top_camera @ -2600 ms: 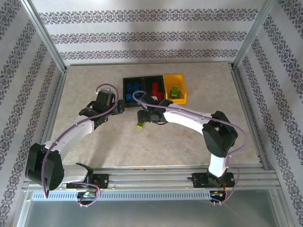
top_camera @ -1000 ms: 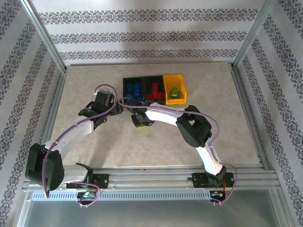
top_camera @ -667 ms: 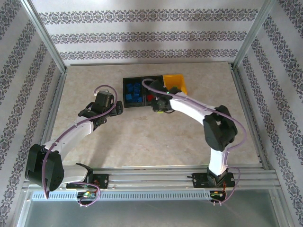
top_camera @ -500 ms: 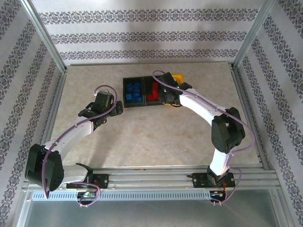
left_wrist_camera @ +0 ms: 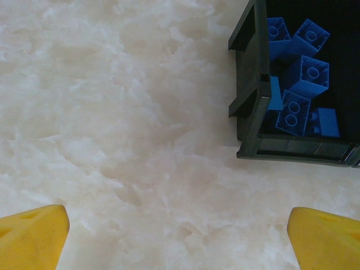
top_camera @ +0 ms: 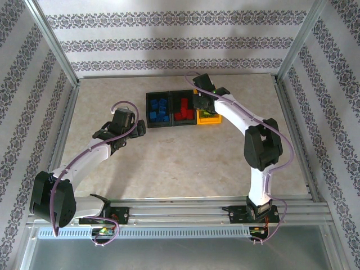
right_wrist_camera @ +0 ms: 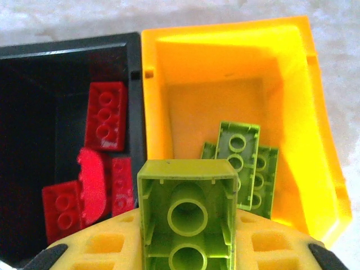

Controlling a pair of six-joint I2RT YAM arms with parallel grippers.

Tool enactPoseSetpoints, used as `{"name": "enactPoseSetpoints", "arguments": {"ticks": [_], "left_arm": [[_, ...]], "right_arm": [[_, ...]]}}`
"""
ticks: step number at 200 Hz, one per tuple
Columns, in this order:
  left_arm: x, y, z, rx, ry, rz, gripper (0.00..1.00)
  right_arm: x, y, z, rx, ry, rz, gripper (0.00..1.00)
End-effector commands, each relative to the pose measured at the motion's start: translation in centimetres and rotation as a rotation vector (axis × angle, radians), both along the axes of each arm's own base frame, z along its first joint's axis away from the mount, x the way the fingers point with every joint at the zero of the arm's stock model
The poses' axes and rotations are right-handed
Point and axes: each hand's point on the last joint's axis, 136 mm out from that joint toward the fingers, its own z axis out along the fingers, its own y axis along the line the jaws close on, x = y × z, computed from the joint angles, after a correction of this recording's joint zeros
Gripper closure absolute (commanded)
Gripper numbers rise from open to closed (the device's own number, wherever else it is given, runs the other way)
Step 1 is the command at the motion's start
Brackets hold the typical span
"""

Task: Sort the legos into containers by color
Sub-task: Place the lego in the container, then reset both arms

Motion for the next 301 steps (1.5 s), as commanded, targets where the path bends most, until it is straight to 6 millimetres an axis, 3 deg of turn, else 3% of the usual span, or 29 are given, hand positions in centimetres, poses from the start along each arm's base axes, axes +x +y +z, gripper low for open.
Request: {"name": "enactPoseSetpoints", "arguments": {"ticks": [1,54,105,145,191,245,270,301], "left_arm": [[-0.2,1.0,0.6,0.009,-0.012,0.03,0.0],[-0.4,1.2,0.6,0.016,-0.006,0.03,0.0],[-0.7,1.4,0.6,0.017,-0.006,0.035,0.0],[-0.7,1.4,0.7,0.017,-0.005,0.036,0.0],[-1.0,2.0,1.1,0.042,-0.012,0.05,0.0],[-1.8,3.7,2.2,0.093,-0.051,0.095,0.0],[-2.6,5.1,2.8,0.14,-0.076,0.127,0.0],[-3.7,7.0,3.6,0.215,-0.141,0.166,0.0]], "right_arm": [[2.2,-0.7,-0.1,-0.028,-0.028,-0.007,0.79],[4.7,-1.4,-2.6,-0.067,0.0,-0.009,0.75],[4.8,-1.3,-4.3,-0.053,0.037,0.001,0.67],[4.8,-0.5,-3.7,-0.016,0.037,0.026,0.48],[4.5,-0.7,-1.9,-0.023,0.019,0.029,0.45],[2.1,-2.1,1.7,-0.039,-0.045,0.012,0.41],[-0.2,-3.6,3.0,-0.045,-0.083,-0.017,0.37],[-3.8,-6.2,3.1,-0.072,-0.111,-0.066,0.29]]}}
